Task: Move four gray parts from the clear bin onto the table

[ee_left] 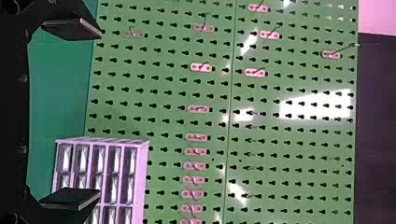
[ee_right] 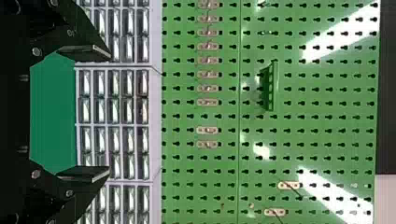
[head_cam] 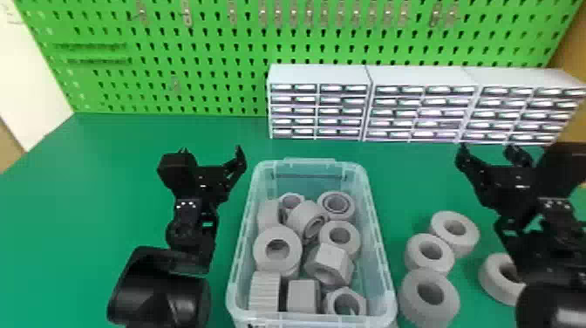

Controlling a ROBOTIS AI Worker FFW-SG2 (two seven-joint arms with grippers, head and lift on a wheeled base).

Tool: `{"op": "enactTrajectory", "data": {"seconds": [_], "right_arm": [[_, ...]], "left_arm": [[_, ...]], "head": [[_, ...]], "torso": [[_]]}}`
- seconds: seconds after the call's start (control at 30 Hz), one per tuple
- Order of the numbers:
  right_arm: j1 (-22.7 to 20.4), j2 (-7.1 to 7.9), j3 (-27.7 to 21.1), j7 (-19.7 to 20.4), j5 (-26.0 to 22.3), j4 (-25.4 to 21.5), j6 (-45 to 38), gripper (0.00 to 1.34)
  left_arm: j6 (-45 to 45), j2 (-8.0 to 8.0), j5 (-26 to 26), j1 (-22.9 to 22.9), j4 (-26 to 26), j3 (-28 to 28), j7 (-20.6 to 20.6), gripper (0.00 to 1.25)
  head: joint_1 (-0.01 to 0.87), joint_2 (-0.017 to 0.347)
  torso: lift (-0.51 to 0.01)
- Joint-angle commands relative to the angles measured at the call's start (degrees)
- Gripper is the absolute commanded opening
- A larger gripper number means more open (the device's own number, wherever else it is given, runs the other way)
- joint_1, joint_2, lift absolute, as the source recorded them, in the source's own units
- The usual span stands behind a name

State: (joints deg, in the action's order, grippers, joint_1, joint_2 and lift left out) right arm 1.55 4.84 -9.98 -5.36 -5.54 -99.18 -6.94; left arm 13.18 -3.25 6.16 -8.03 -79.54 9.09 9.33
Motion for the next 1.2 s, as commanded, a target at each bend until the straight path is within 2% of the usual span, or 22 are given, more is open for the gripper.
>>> {"op": "enactTrajectory", "data": {"seconds": [0.0,1.17], "right_arm": [[0.2,0.17,0.6,0.0,0.0,0.0,0.0,0.93],[0.1,0.61,2.3,0.0,-0.3,0.0,0.0,0.93]], "left_arm": [[0.4,0.00,0.0,-0.1,0.0,-0.1,-0.1,1.15],[0.6,0.26,-0.4,-0.6,0.0,-1.7,-0.7,1.15]], "head": [[0.693,0.072],[0.693,0.072]], "torso": [[-0.052],[-0.052]]}}
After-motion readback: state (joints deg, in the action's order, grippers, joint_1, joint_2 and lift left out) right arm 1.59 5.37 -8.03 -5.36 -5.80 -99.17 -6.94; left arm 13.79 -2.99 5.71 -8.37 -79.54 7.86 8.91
